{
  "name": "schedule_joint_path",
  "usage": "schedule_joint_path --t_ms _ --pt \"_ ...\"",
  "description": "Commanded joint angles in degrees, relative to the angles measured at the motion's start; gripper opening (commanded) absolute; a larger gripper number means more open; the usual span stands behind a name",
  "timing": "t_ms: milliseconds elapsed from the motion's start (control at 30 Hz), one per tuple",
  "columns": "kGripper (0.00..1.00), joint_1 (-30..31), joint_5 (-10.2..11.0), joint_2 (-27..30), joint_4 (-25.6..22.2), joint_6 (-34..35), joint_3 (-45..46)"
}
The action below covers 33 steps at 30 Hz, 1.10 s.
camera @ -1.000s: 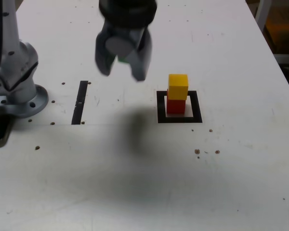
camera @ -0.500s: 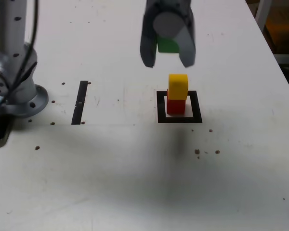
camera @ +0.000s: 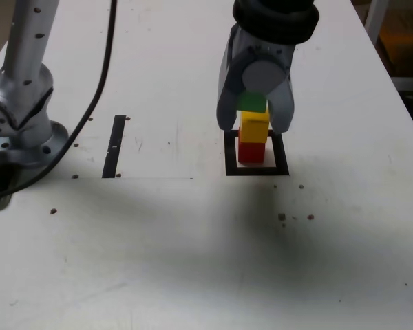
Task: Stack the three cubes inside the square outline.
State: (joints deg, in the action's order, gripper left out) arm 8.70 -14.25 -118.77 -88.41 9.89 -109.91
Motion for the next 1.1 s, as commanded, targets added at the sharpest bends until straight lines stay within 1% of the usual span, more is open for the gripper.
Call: schedule_joint_path --t_ms 0,233,700,833,967,1033,1067 --pt "0.26 -0.5 -0.5 -0.4 0.4 0.0 0.8" --pt "0.26 -2.8 -1.4 -1.3 1.4 -0.8 1.1" --pt "0.27 -4.6 -1.7 -2.5 3.1 -2.3 2.0" --pt "0.28 -4.7 -1.7 -2.5 3.7 -2.3 2.6" --pt "0.35 -4.7 -1.7 -2.3 4.2 -2.4 3.3" --pt "0.41 -4.7 -1.6 -2.2 4.2 -2.6 3.4" --pt "0.46 -4.7 -1.5 -2.2 4.2 -2.7 3.4"
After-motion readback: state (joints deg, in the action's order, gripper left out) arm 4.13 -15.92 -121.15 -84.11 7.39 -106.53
